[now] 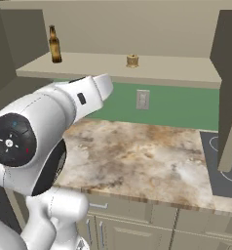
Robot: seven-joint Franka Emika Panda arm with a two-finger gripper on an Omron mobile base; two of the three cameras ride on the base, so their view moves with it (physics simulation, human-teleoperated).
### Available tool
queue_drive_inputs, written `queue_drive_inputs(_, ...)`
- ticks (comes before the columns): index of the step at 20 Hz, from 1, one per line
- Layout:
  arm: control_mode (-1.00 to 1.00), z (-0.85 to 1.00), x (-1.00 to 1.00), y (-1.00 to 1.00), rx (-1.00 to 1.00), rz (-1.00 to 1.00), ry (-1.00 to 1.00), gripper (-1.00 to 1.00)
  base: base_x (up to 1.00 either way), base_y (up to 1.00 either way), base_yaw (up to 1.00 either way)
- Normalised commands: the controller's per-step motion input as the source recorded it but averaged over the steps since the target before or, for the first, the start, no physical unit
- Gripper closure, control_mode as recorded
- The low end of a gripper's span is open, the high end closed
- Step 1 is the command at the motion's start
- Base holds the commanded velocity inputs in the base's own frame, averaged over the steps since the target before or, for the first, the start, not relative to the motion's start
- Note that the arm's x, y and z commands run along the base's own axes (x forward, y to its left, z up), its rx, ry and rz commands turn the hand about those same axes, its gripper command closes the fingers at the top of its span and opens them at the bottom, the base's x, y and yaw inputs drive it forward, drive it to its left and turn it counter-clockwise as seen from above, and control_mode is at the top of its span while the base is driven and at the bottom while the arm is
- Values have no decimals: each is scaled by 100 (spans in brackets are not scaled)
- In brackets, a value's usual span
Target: Get the candle and the beer from the cabinet and move them to the dining counter.
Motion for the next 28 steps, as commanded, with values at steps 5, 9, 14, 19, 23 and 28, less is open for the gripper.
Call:
queue_drive_inputs(5, -100, 14, -19, 67, 5, 19, 13, -100, 0, 0, 0)
queue_drive_inputs(9, -100, 1, 0, 53, 7, 13, 10, -100, 0, 0, 0)
queue_drive_inputs(14, -100, -1, 23, 25, 14, 3, 0, -100, 0, 0, 0)
queue_drive_inputs(19, -100, -7, 38, 45, 9, 0, 0, -100, 0, 0, 0)
queue_drive_inputs(23, -100, -1, 38, 53, 8, 0, 0, -100, 0, 0, 0)
queue_drive_inputs(28, -100, 0, 43, 48, 8, 0, 0, -100, 0, 0, 0)
